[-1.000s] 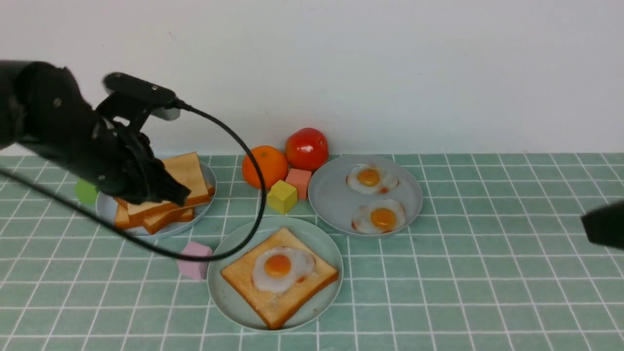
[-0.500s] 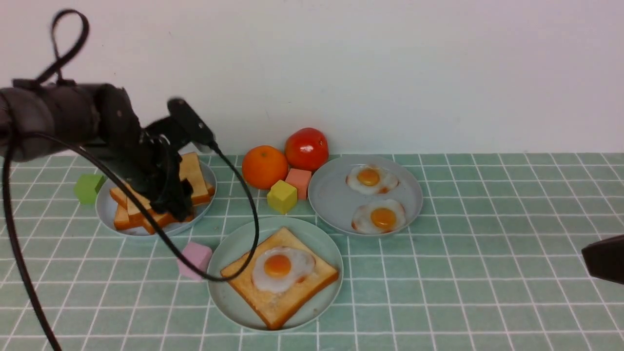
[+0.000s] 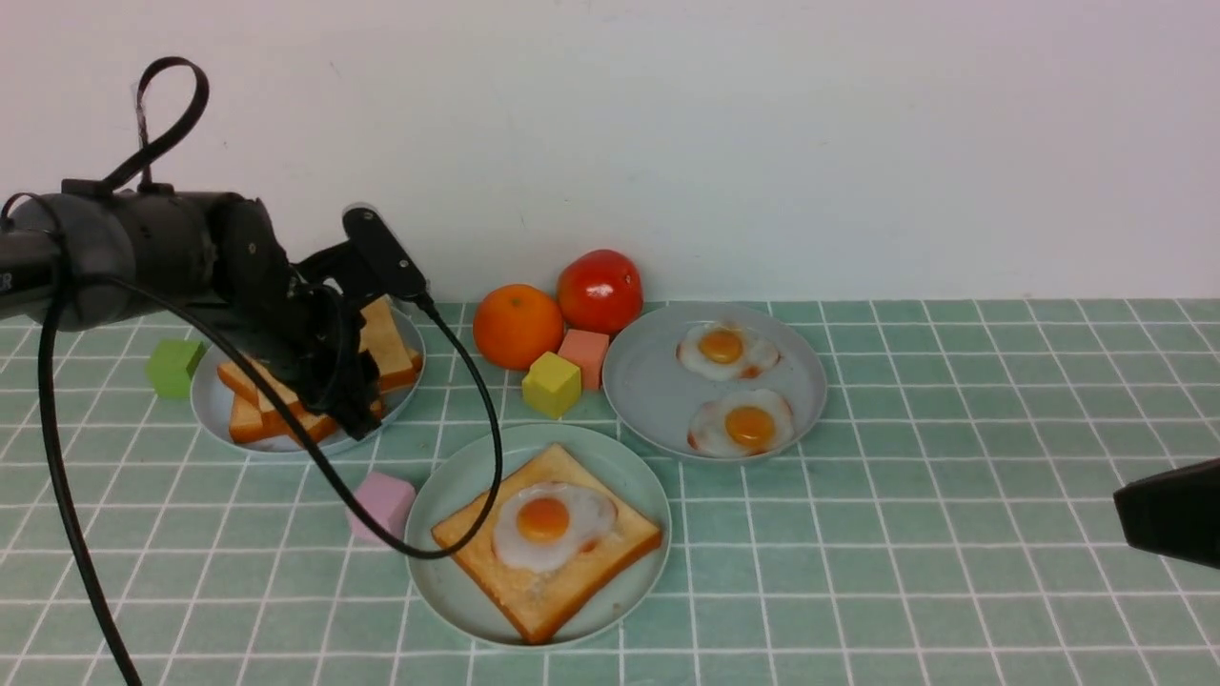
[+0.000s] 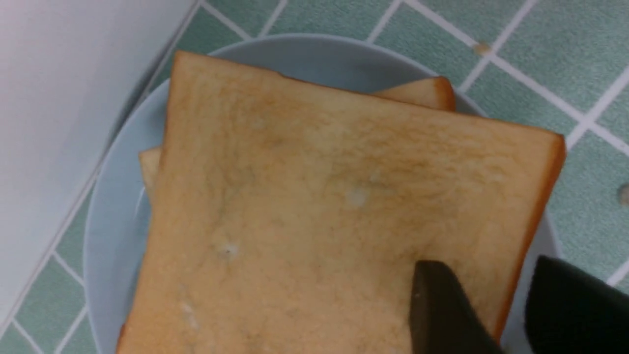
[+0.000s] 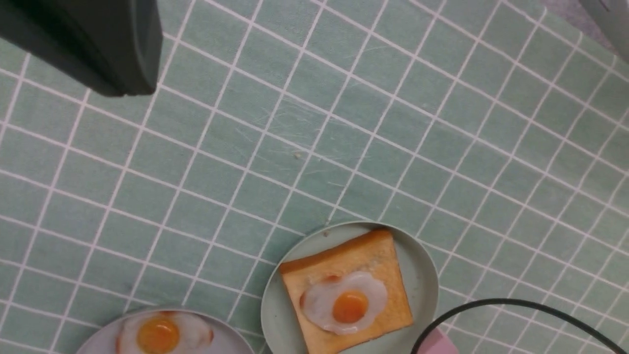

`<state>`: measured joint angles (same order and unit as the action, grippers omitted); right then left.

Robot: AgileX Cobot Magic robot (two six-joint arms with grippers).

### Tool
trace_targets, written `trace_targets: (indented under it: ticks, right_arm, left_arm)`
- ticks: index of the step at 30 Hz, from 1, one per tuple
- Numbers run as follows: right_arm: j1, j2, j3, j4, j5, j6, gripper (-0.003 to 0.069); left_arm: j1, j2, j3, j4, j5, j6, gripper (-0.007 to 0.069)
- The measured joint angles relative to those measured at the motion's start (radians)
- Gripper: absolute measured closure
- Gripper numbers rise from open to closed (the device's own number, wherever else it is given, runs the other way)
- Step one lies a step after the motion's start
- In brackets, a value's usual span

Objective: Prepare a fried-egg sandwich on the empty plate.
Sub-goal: Use the left arm to grab a slice of bread, then use the left arm to place a slice of bread on the fried egg in the middle

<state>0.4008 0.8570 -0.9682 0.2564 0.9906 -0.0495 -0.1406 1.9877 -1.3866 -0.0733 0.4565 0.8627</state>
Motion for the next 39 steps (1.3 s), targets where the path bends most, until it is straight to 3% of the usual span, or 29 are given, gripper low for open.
trace_targets:
  ticks: [1, 6, 23, 29, 32, 36, 39]
  right_arm:
    - [0.0, 0.0, 0.0, 0.003, 0.0, 0.0, 0.0632]
    - [0.0, 0.0, 0.0, 0.007, 0.0, 0.0, 0.0627]
    - [0.0, 0.0, 0.001, 0.017, 0.0, 0.0, 0.0616]
    - [0.0, -0.001, 0.002, 0.016, 0.0, 0.0, 0.0613]
    - [0.0, -0.001, 0.002, 0.015, 0.0, 0.0, 0.0613]
    - [0.0, -0.001, 0.002, 0.014, 0.0, -0.003, 0.0608]
    - [0.0, -0.001, 0.002, 0.014, 0.0, -0.003, 0.0607]
  left_arm:
    - [0.0, 0.0, 0.0, 0.004, -0.004, 0.0, 0.0456]
    - [0.0, 0.0, 0.0, 0.005, -0.009, 0.0, 0.0622]
    - [-0.003, -0.146, 0.002, -0.021, 0.098, -0.045, 0.0631]
    - [-0.129, -0.232, 0.05, 0.034, 0.153, -0.251, 0.0631]
    - [-0.227, -0.26, 0.065, 0.114, 0.185, -0.42, 0.0631]
    - [-0.399, -0.277, 0.07, 0.289, 0.299, -0.776, 0.0631]
    - [-0.495, -0.277, 0.071, 0.391, 0.34, -0.916, 0.0631]
